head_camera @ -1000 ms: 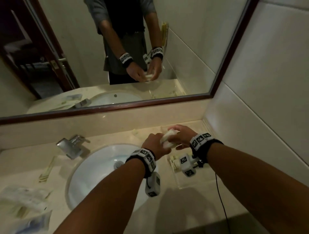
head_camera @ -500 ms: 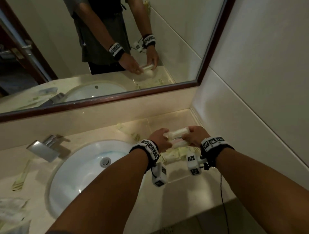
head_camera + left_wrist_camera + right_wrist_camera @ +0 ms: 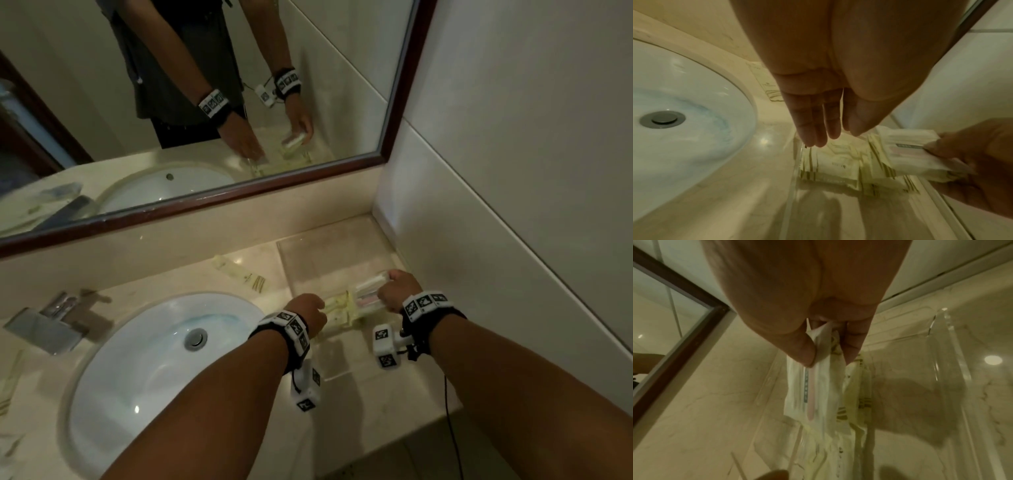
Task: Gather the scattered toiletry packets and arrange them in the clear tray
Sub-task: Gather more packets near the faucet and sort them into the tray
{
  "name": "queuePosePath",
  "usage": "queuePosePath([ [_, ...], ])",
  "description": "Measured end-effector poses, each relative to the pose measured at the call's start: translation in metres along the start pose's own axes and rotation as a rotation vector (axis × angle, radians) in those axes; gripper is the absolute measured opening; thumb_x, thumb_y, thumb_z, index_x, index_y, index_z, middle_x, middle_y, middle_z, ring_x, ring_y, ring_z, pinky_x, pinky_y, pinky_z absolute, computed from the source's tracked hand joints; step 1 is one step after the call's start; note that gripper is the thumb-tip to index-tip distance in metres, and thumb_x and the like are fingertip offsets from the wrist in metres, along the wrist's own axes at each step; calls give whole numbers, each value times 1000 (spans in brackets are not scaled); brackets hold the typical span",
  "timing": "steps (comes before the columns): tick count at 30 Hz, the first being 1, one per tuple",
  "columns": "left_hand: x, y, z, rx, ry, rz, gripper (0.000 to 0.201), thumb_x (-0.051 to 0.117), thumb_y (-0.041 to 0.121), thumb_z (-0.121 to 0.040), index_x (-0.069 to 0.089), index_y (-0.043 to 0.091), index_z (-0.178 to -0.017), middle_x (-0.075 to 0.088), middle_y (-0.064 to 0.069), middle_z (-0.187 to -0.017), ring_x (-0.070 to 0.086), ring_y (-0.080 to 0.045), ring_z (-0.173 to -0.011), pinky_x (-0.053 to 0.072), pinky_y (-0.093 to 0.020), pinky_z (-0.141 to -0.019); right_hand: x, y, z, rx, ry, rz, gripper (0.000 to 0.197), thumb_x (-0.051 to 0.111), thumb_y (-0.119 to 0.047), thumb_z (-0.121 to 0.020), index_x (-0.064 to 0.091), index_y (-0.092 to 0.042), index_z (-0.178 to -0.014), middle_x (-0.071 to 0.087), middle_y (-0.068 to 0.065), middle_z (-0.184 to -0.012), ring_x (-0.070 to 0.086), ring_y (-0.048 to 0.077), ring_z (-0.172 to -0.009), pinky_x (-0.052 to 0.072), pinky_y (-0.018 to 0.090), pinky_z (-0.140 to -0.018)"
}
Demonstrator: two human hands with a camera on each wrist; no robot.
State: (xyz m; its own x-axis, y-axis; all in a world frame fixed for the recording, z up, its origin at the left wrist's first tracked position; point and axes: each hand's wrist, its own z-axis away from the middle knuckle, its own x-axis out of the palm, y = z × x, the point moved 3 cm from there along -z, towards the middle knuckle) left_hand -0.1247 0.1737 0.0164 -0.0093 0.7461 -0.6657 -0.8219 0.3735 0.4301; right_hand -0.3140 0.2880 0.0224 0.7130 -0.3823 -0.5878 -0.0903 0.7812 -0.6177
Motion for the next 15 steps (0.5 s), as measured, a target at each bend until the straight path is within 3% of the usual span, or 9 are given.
queuePosePath([
  [4,5,3,-5,5,38,-18,41,46,16,-99,53,19,-139,44,-5,-149,45,-24,-134,38,-32,-108,24,3,-9,-4,-102,7,46,64,-12,-74,68,-17,-119,69,10,-116,66,32,-105,57,47,-92],
  [9,5,-3,-6,-42,94,-10,32,56,19,-93,62,18,-124,56,-6,-134,54,-25,-123,44,-30,-100,56,-1,-12,-8,-200,39,43,67,-11,-74,68,-9,-117,72,15,-108,68,34,-98,58,50,-87],
  [12,7,-8,-4,-49,70,-31,30,59,23,-93,66,10,-119,62,-10,-127,58,-27,-117,46,-31,-96,72,1,-13,9,-222,60,38,68,-14,-75,71,-12,-113,72,14,-110,69,30,-95,59,46,-87],
  [15,13,-15,-5,-49,62,-30,34,62,29,-92,64,16,-123,59,-7,-131,56,-24,-120,44,-29,-98,80,3,-15,25,-256,97,43,66,-14,-86,62,-6,-128,64,15,-128,64,29,-109,54,35,-94],
])
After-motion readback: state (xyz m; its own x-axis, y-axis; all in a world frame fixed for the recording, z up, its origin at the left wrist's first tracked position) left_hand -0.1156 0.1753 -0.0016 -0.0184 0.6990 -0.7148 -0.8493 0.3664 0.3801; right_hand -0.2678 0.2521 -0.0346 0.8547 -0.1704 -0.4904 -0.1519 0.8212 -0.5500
